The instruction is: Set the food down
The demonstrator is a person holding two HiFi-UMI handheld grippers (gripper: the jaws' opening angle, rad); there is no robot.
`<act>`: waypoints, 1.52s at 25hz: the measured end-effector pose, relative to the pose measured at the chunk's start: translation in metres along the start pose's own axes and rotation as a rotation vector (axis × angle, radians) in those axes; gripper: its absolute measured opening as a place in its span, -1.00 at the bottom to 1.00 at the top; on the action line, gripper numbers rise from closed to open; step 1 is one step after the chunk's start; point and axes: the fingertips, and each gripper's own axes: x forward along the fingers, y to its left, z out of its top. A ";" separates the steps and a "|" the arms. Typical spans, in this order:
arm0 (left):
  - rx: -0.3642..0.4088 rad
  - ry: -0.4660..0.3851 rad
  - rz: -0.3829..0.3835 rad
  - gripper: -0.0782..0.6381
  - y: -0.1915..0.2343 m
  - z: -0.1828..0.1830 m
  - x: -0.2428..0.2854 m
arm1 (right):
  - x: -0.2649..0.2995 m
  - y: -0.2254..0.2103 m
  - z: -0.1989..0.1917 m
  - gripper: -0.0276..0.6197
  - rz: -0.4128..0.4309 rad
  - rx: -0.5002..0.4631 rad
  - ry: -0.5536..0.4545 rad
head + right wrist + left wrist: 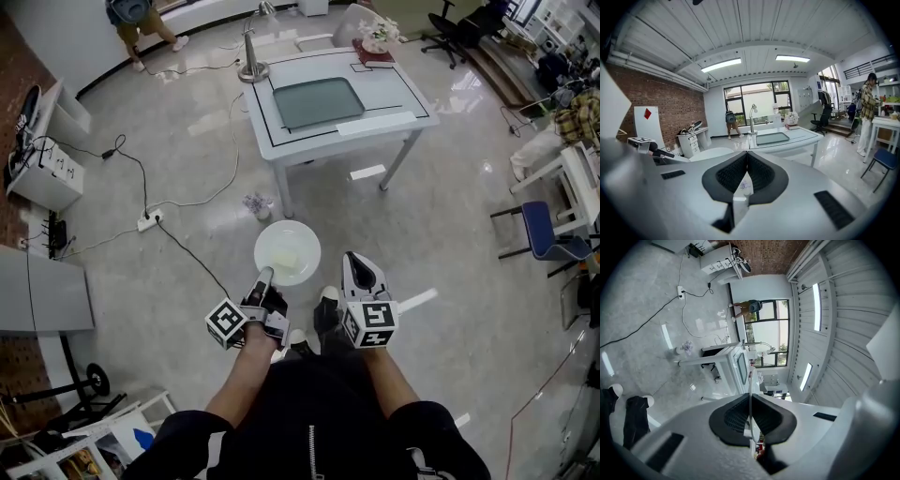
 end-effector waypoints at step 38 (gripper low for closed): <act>0.064 -0.101 0.009 -0.75 -0.062 0.005 0.202 | 0.143 -0.155 0.062 -0.89 0.085 0.052 -0.018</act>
